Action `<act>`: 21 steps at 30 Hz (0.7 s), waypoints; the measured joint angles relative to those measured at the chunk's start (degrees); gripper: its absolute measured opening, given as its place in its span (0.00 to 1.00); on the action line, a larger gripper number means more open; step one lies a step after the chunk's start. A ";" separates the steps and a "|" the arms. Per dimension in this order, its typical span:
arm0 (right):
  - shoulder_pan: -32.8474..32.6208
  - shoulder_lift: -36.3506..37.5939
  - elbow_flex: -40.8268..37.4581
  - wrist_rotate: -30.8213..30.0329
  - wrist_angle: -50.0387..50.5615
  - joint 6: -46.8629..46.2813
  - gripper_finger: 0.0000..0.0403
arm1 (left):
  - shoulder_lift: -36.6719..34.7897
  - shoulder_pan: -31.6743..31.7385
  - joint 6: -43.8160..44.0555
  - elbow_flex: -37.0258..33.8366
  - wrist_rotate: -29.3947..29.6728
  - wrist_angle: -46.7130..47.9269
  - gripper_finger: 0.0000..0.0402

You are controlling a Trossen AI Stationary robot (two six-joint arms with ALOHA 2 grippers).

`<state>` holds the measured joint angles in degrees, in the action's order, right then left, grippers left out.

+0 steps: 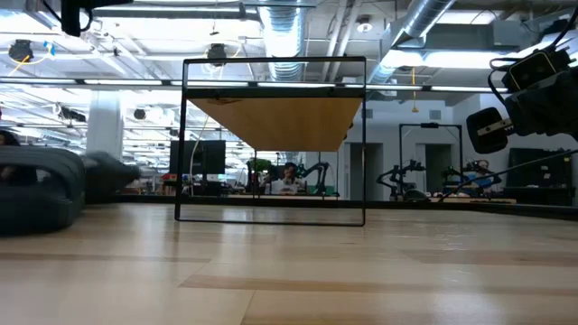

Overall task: Pick and place slides into the shelf
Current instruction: Put the black slide on the shelf

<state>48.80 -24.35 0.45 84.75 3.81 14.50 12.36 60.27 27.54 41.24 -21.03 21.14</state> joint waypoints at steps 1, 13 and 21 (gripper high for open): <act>-0.01 0.00 0.00 0.00 -0.01 0.00 0.00 | 0.03 0.00 -1.54 -0.01 -0.83 0.59 0.00; -0.01 0.00 0.00 0.00 0.00 0.00 0.00 | 0.42 0.00 -16.62 -0.01 -2.23 15.29 0.00; -0.01 0.00 0.00 0.00 0.00 0.01 0.00 | 1.92 0.00 -26.97 -0.01 1.91 23.77 0.00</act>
<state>48.79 -24.36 0.45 84.75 3.81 14.51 14.27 60.27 0.56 41.23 -19.11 44.91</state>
